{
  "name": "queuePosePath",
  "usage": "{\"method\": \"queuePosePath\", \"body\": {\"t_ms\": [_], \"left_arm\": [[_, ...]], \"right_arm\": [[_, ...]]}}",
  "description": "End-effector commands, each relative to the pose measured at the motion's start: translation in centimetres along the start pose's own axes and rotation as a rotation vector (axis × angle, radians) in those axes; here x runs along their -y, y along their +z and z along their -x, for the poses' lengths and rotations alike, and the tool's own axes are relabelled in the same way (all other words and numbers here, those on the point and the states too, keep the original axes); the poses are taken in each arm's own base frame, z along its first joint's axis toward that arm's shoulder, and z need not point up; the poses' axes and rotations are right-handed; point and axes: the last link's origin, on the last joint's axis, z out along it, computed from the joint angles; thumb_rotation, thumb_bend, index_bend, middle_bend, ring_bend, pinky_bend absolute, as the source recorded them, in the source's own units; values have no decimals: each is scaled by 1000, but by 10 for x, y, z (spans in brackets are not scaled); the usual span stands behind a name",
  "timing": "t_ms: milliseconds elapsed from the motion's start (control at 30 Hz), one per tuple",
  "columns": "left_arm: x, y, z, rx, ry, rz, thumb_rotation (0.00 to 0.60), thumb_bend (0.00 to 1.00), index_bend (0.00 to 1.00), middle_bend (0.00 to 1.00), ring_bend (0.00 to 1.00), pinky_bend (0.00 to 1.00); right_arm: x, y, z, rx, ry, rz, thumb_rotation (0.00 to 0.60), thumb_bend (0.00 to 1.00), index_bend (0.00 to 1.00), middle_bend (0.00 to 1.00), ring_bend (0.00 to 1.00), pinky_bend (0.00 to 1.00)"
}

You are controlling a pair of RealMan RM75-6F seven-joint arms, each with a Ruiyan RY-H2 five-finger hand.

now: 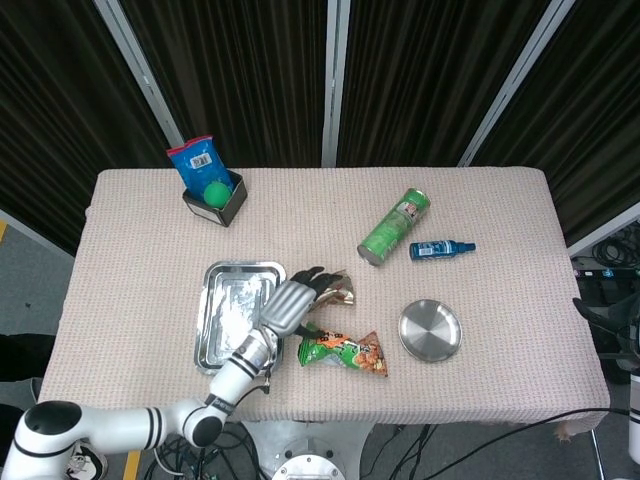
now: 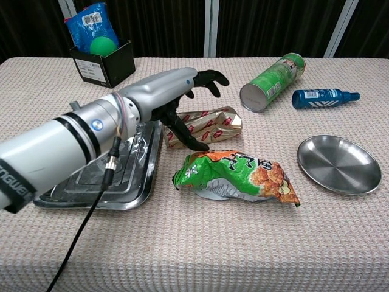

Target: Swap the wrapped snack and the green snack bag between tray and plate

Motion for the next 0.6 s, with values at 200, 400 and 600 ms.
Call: {"method": "queuePosePath", "body": {"t_ms": [200, 400, 600], "left_arm": [[-5, 31, 13, -36, 48, -52, 600, 102, 186, 256, 146, 223], [3, 40, 21, -31, 94, -91, 600, 132, 254, 312, 218, 289], [14, 41, 25, -33, 124, -133, 600, 240, 358, 400, 320, 380]], "right_arm": [[-5, -1, 4, 15, -2, 6, 600, 0, 0, 0, 0, 0], [-5, -1, 4, 14, -7, 5, 600, 0, 0, 0, 0, 0], [-3, -3, 5, 21, -8, -1, 600, 0, 0, 0, 0, 0]]}}
